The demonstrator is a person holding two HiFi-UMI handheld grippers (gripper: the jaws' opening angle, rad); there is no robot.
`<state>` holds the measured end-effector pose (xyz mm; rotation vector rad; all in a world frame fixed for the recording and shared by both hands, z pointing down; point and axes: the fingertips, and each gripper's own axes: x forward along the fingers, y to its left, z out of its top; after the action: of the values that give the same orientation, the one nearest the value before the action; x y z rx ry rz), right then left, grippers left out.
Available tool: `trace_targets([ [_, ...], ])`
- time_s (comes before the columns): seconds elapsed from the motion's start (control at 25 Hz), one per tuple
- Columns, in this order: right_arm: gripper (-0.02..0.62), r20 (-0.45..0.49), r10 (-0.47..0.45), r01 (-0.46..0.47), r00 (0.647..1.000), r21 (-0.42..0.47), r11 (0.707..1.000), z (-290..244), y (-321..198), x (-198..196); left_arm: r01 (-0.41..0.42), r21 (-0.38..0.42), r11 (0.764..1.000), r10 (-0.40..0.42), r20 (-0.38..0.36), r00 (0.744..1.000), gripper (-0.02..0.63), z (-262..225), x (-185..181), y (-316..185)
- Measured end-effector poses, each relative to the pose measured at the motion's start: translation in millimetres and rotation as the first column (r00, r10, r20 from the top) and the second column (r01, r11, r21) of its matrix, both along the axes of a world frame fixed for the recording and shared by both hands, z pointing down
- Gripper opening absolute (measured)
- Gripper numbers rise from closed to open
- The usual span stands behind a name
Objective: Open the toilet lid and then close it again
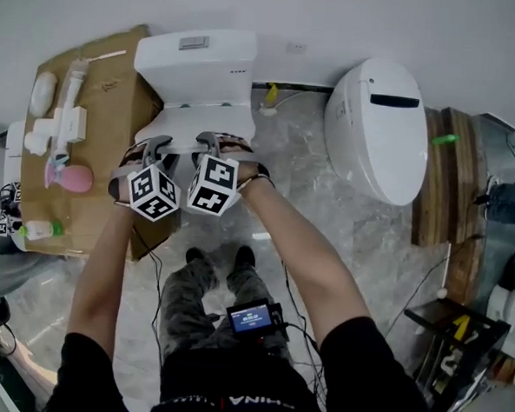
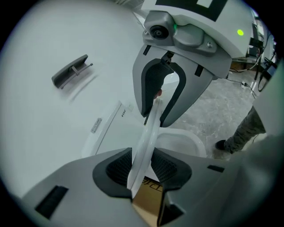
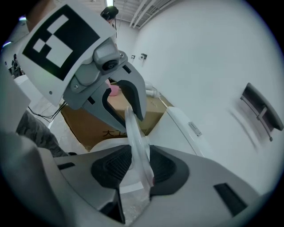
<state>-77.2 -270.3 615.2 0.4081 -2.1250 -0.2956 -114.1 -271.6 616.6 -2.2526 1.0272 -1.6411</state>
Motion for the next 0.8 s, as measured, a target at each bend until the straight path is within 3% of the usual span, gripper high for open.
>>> trace_targets([
  [0.12, 0.132, 0.003, -0.005, 0.005, 1.0, -0.012, 1.0, -6.0, -11.9, -2.0, 0.012, -0.015, 1.0, -0.012, -0.015, 1.0, 0.137, -6.4, -1.8, -12.4],
  [0.48, 0.132, 0.035, -0.007, 0.011, 0.999, -0.103, 0.995, -38.9, -83.1, -15.9, -0.065, -0.081, 0.995, 0.058, -0.086, 0.995, 0.135, -36.0, -13.4, -82.6],
  [0.8, 0.129, -0.002, 0.037, -0.037, 0.999, -0.224, 0.974, -51.9, -148.1, -27.6, -0.131, -0.194, 0.972, 0.104, -0.144, 0.984, 0.135, -42.4, -22.5, -145.2],
])
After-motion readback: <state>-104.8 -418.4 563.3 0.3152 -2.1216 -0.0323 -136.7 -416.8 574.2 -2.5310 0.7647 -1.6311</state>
